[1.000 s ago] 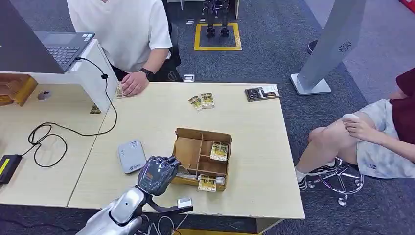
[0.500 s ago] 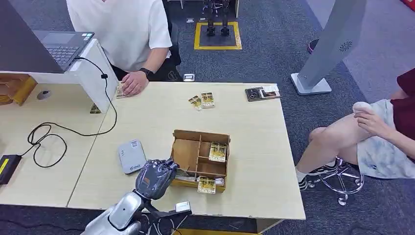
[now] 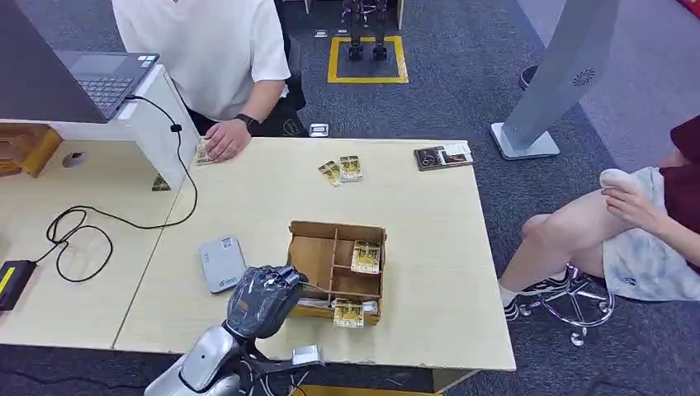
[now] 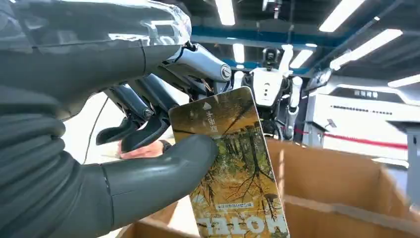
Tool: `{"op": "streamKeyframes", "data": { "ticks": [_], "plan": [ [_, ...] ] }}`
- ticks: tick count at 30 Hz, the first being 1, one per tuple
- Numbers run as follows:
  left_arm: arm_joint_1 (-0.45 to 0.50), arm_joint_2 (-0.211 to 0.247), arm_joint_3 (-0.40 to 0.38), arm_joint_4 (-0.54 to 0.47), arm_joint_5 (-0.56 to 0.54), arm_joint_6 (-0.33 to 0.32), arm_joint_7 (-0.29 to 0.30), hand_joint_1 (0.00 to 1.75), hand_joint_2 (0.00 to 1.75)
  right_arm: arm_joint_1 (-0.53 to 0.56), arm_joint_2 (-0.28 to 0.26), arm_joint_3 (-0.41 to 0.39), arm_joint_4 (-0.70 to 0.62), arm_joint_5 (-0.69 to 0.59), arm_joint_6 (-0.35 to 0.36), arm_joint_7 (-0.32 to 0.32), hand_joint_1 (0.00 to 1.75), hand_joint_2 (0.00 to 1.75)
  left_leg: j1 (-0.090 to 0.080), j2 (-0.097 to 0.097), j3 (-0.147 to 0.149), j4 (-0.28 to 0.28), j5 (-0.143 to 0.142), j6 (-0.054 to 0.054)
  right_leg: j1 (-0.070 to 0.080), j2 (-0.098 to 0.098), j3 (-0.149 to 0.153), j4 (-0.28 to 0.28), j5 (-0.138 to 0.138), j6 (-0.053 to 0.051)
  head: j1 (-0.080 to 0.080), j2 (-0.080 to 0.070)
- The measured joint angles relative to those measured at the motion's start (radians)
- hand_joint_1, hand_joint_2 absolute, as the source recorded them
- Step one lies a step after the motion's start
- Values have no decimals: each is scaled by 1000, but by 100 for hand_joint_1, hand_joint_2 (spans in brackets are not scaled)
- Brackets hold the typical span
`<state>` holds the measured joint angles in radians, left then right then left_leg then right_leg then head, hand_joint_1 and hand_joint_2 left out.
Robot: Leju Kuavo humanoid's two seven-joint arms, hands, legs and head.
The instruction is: Pass the card to the sensor for recognition and then transmit it.
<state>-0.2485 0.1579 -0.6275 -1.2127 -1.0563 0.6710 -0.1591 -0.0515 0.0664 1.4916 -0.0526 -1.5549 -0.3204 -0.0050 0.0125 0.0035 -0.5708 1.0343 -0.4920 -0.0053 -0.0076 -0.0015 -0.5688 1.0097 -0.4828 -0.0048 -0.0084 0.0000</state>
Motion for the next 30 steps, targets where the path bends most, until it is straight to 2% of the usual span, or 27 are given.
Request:
{"op": "streamKeyframes", "data": {
  "ticks": [10, 13, 23, 30],
  "plan": [
    [28, -37, 59, -41, 87, 0, -51, 175, 175, 1, 0, 0, 0, 0, 0, -6, 0, 175, 0, 0, 0, 0, 0, 0, 0, 0, 0, 0, 0, 0, 0, 0],
    [31, -49, 77, -46, 106, 0, -50, 175, 175, 1, 0, 0, 0, 0, 0, -6, 0, 175, 0, 0, 0, 0, 0, 0, 0, 0, 0, 0, 0, 0, 0, 0],
    [2, -76, 96, -46, 150, 0, 45, 175, 175, 1, 1, -2, 0, 0, -5, -5, 0, 175, 0, 0, 0, 0, 0, 0, 0, 0, -1, 0, 0, 0, 0, 0],
    [-88, -97, 96, -35, 181, -13, 111, 175, 175, -1, 3, -2, 0, 2, -11, 1, 0, 175, 0, 0, 0, 0, 0, 0, 0, 0, -1, 0, 0, 0, 0, 0]
  ]
}}
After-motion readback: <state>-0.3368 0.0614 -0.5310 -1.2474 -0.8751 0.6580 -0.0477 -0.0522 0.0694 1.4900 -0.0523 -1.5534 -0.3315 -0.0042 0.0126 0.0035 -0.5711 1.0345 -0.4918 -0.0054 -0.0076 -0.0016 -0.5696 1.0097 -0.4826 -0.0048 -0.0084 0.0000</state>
